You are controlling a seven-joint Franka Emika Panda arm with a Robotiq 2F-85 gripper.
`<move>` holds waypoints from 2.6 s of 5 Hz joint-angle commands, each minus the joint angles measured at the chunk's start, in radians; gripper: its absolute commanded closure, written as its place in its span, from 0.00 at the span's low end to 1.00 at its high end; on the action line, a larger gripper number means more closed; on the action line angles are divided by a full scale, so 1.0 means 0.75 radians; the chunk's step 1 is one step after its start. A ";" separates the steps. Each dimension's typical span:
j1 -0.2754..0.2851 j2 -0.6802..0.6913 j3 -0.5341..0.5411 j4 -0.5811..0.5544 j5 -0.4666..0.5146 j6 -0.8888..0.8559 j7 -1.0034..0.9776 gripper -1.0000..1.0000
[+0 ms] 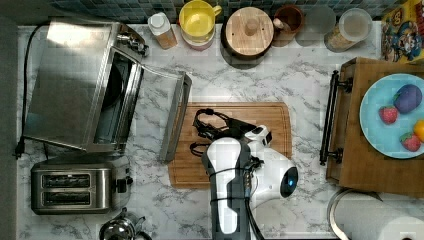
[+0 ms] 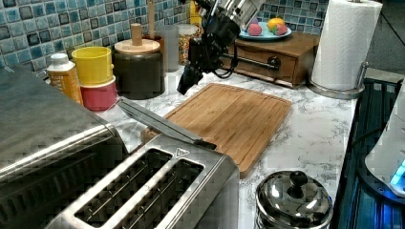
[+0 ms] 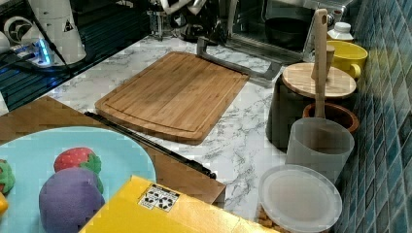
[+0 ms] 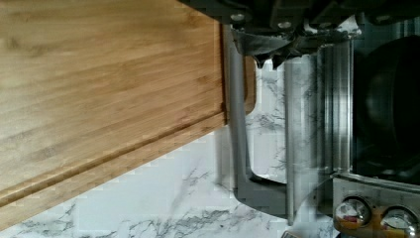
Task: Close the oven.
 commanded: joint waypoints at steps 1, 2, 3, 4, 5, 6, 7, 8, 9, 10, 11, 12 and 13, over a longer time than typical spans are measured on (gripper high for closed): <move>0.033 0.101 0.053 0.217 0.158 -0.142 -0.192 1.00; 0.063 0.148 0.106 0.256 0.219 -0.056 -0.244 1.00; 0.069 0.198 0.141 0.298 0.362 0.015 -0.288 1.00; 0.059 0.245 0.177 0.350 0.418 0.058 -0.280 1.00; 0.059 0.346 0.179 0.424 0.267 0.020 -0.148 1.00; 0.045 0.361 0.172 0.445 0.242 -0.053 -0.119 1.00; 0.049 0.333 0.157 0.451 0.231 -0.102 -0.094 1.00; 0.035 0.306 0.167 0.470 0.173 -0.190 -0.062 1.00; 0.051 0.276 0.182 0.501 0.146 -0.232 -0.035 1.00; 0.087 0.216 0.220 0.521 0.110 -0.199 0.009 1.00; 0.114 0.168 0.247 0.590 0.032 -0.218 0.123 1.00; 0.141 0.130 0.293 0.659 -0.110 -0.168 0.252 1.00; 0.167 0.122 0.334 0.724 -0.225 -0.113 0.366 1.00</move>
